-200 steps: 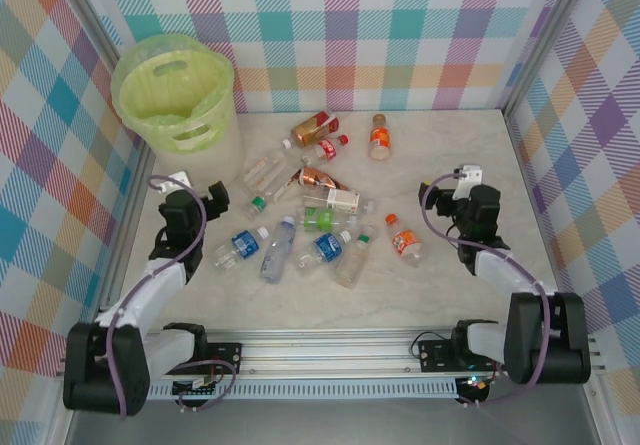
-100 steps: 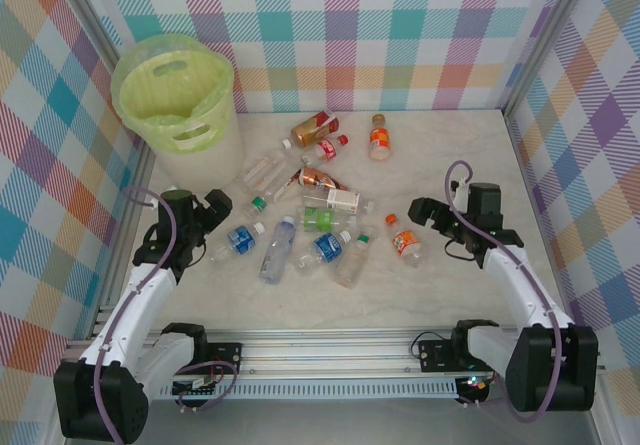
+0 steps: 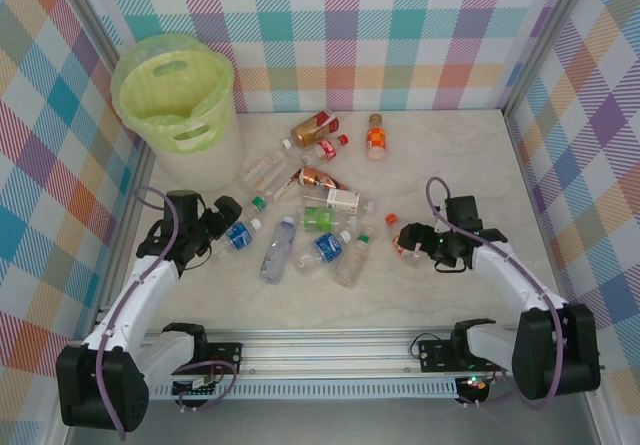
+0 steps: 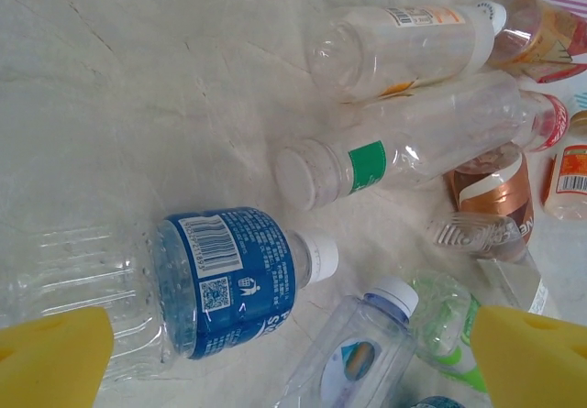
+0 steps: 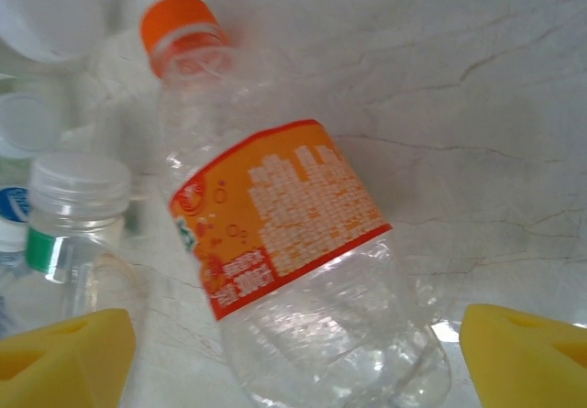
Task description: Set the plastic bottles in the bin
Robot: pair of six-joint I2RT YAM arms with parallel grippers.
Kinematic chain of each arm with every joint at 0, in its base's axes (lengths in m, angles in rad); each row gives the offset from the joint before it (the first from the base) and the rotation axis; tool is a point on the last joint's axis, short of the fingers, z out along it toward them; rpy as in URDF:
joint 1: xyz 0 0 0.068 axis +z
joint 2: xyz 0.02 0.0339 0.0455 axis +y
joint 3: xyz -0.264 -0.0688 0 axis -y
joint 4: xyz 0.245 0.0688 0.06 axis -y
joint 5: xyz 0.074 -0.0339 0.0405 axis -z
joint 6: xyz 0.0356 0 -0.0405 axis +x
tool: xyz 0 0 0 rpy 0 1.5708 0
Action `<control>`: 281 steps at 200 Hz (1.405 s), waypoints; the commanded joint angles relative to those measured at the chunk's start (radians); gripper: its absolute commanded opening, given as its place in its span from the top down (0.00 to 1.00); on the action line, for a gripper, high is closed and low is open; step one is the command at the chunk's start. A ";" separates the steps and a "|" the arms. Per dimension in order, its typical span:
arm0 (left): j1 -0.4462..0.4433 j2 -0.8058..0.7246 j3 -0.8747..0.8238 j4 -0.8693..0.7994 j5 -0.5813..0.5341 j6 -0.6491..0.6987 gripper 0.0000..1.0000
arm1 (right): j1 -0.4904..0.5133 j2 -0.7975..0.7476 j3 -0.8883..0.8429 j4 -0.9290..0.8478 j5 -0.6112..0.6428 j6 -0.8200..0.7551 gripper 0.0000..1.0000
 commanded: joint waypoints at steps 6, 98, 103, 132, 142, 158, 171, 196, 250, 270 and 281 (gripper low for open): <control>-0.021 -0.001 0.020 0.020 0.042 -0.034 0.00 | 0.046 0.093 0.031 0.011 0.000 -0.007 0.09; -0.104 0.058 0.035 0.168 0.104 -0.008 0.00 | 0.139 0.215 0.048 0.076 0.193 0.030 0.30; -0.115 0.064 0.039 0.175 0.106 -0.005 0.00 | 0.140 0.213 0.046 0.081 0.193 0.027 0.31; -0.161 0.114 0.072 0.186 0.115 0.020 0.00 | 0.142 0.203 0.034 0.109 0.168 0.007 0.38; -0.173 0.125 0.084 0.195 0.115 0.021 0.00 | 0.144 0.200 0.033 0.113 0.165 0.003 0.41; -0.200 0.141 0.086 0.246 0.126 0.009 0.00 | 0.149 0.179 0.025 0.127 0.172 -0.001 0.43; -0.230 0.158 0.093 0.295 0.155 0.006 0.00 | 0.156 0.144 0.009 0.142 0.188 -0.006 0.44; -0.289 0.201 0.136 0.321 0.170 0.025 0.00 | 0.188 0.066 -0.005 0.174 0.220 -0.036 0.44; -0.343 0.298 0.158 0.519 0.275 0.029 0.00 | 0.270 -0.101 -0.003 0.355 0.149 -0.120 0.45; -0.348 0.348 0.200 0.588 0.365 0.037 0.00 | 0.302 -0.104 0.037 0.407 0.048 -0.149 0.46; -0.361 0.378 0.234 0.614 0.409 0.050 0.00 | 0.319 -0.093 0.057 0.441 -0.019 -0.146 0.46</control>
